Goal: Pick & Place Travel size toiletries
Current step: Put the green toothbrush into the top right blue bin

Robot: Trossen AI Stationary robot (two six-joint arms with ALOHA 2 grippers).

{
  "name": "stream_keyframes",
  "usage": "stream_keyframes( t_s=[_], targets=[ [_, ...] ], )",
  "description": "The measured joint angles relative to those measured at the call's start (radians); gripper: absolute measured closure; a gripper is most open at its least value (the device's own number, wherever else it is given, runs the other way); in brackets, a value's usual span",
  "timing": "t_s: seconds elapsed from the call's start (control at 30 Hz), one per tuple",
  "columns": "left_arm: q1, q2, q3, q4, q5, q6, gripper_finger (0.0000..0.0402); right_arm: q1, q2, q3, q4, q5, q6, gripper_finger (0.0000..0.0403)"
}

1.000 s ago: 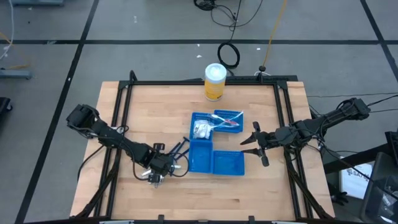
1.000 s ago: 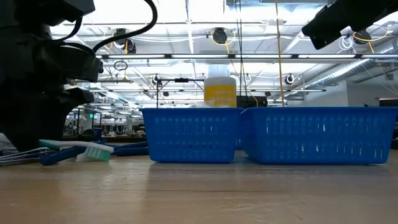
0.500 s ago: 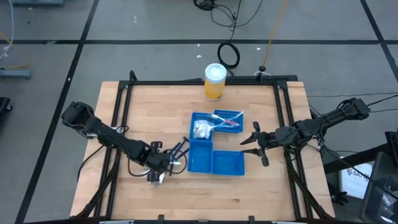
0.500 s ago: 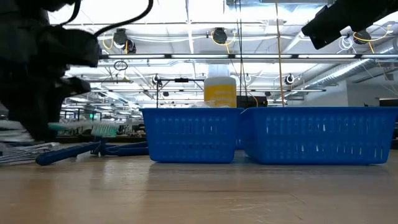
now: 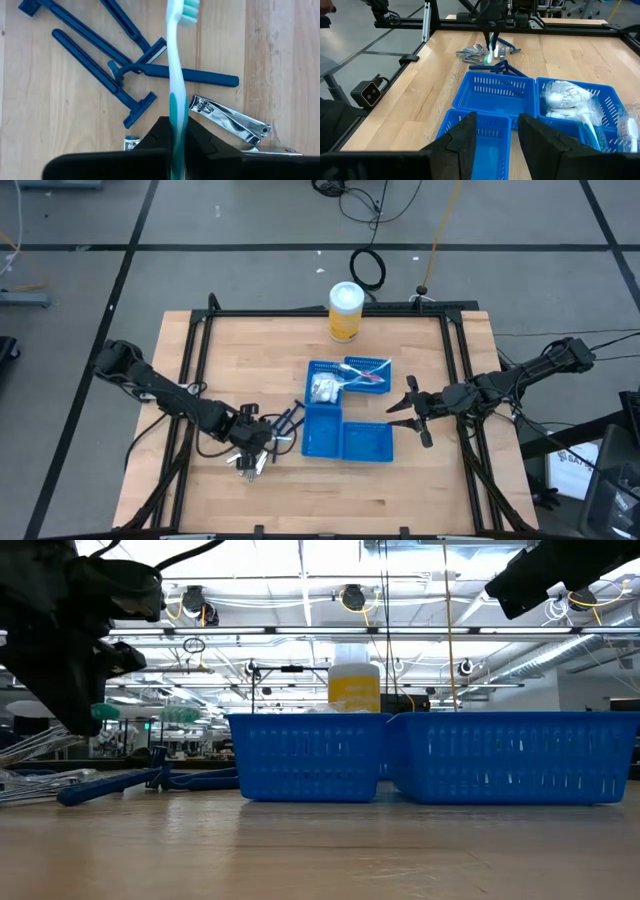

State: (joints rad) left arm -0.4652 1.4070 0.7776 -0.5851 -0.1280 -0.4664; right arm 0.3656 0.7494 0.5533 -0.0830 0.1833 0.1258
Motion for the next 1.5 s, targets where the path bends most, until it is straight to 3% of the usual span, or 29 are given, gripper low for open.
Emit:
stream_keyframes(
  t_s=[0.13,0.33,0.97,1.23,1.5],
  targets=[
    [0.006,0.038,0.001,0.009,-0.012,-0.008,0.0377,0.0,0.0,0.0,-0.004,0.0,0.0,0.0271],
    [0.006,0.079,0.001,0.017,-0.01,-0.008,0.0395,0.0,0.0,0.0,-0.004,0.0,0.0,0.0271],
    [0.017,0.101,0.001,0.044,-0.048,-0.138,0.0365,0.0,0.0,0.0,-0.004,0.0,0.011,0.0271],
    [0.019,0.197,0.004,0.096,-0.017,-0.143,0.0364,0.0,0.0,0.0,-0.004,0.0,0.018,0.0271],
    [0.025,0.203,0.002,0.161,-0.005,-0.146,0.0364,0.0,0.0,0.0,-0.004,0.0,0.019,0.0271]
  ],
)
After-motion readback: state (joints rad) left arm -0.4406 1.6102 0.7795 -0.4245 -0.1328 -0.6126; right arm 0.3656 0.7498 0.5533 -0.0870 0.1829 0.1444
